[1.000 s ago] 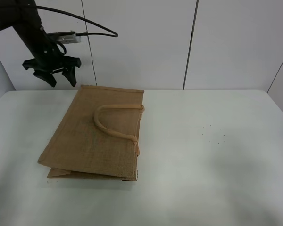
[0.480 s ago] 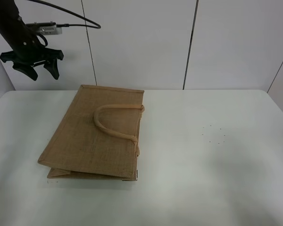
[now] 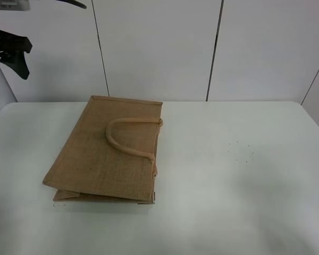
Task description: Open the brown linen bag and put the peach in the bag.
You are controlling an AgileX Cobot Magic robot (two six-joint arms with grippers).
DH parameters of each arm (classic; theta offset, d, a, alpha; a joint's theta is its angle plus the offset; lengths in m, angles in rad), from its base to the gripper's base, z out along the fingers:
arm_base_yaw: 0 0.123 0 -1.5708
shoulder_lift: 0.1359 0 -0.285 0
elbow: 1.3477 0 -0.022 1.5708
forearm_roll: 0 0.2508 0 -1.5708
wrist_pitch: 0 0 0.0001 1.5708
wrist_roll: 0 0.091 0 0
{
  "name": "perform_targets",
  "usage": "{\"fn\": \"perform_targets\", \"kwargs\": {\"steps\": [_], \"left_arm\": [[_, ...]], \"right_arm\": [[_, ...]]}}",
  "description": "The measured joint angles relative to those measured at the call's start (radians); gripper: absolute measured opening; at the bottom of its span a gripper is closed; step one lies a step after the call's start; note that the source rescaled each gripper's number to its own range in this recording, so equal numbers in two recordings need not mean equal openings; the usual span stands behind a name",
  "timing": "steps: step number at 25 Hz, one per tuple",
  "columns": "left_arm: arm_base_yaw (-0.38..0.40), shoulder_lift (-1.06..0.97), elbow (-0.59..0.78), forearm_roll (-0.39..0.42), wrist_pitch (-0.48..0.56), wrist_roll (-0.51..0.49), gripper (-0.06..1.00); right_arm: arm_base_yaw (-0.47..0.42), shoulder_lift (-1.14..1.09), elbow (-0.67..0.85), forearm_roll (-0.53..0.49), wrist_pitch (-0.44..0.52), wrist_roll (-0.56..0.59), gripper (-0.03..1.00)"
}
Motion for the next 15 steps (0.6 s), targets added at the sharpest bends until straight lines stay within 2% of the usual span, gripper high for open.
{"fn": "perform_targets", "kwargs": {"steps": [6, 15], "left_arm": [[0.000, -0.287, 0.326, 0.001, -0.001, 0.001, 0.85], [0.000, -0.678, 0.943, -0.011, -0.009, -0.013, 0.85]], "right_arm": [[0.000, 0.000, 0.000, 0.000, 0.000, 0.000, 1.00], [0.000, 0.000, 0.000, 0.000, 0.000, 0.000, 1.00]]}}
